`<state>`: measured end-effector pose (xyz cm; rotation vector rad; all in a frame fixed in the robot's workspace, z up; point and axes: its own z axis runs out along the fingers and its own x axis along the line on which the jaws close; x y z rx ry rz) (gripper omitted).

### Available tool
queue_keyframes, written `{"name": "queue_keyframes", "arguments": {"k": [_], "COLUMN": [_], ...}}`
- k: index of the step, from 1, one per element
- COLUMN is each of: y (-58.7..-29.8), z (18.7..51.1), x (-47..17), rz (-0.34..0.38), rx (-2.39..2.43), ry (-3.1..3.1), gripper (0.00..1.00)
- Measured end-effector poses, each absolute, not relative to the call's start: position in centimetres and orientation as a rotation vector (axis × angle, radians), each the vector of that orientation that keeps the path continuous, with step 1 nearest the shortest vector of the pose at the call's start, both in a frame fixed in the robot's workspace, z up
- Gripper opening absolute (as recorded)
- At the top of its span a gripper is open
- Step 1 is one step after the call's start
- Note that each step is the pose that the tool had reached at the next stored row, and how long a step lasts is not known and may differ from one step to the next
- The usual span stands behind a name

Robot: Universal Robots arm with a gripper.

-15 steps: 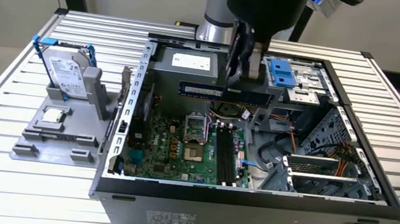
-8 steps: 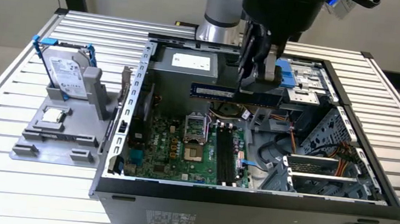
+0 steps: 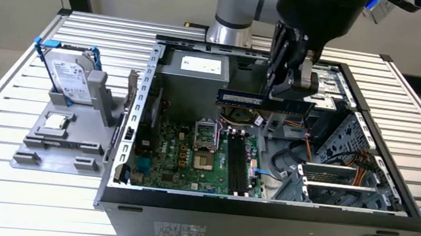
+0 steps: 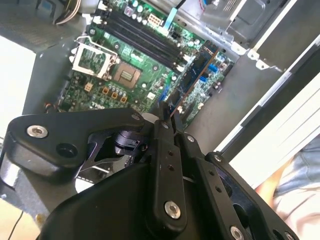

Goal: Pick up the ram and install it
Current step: 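Pick up the ram and move it above insertion slot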

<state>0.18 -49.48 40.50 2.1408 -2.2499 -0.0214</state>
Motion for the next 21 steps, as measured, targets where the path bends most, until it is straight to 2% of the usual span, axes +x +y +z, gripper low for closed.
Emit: {"name": "queue_keyframes", "arguments": {"k": [21], "y": [-49.3], "z": [40.5], "x": [3.3], "rz": [-0.023], "rx": [2.140], "ry": [-2.249], "gripper": [0.00]}}
